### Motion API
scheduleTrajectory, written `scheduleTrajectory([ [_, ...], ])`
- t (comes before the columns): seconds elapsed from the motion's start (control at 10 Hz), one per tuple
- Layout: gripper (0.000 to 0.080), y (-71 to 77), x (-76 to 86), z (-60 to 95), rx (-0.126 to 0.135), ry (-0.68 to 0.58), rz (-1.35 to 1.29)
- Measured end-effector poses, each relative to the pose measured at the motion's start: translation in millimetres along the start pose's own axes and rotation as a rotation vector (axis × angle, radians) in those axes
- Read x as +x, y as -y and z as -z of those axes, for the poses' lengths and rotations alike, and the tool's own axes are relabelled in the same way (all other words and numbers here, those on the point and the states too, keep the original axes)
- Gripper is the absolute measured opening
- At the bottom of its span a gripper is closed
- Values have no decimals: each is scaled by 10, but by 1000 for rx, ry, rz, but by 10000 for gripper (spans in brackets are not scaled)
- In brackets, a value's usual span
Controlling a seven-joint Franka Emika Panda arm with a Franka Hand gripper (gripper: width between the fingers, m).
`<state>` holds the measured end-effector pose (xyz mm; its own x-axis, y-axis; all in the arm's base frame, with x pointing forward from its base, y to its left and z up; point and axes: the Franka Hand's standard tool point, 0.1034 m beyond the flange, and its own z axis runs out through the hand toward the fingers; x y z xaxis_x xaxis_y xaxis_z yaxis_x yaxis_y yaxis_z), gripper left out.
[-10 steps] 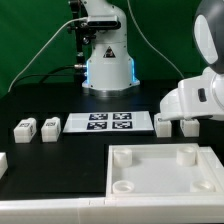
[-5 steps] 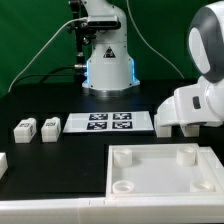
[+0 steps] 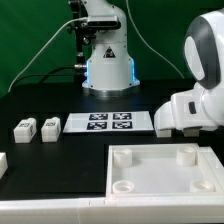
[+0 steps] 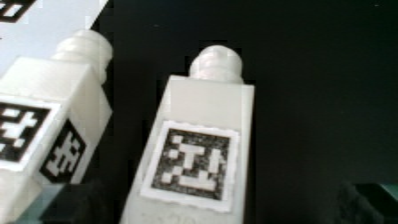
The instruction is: Assemble one leg
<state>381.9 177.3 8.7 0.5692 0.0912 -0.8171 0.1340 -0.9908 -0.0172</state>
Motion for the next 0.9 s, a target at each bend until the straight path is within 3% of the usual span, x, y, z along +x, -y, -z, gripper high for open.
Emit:
scheduleTrajectory([
  [0.1,649,1,0,-2,0,0,0],
  [0.3,381,1,1,-5,0,1,0],
  [0.4,381,1,0,-6,0,2,0],
  [0.5,291,2,0,-7,0,2,0],
  [0.9,291,2,0,-7,0,2,0],
])
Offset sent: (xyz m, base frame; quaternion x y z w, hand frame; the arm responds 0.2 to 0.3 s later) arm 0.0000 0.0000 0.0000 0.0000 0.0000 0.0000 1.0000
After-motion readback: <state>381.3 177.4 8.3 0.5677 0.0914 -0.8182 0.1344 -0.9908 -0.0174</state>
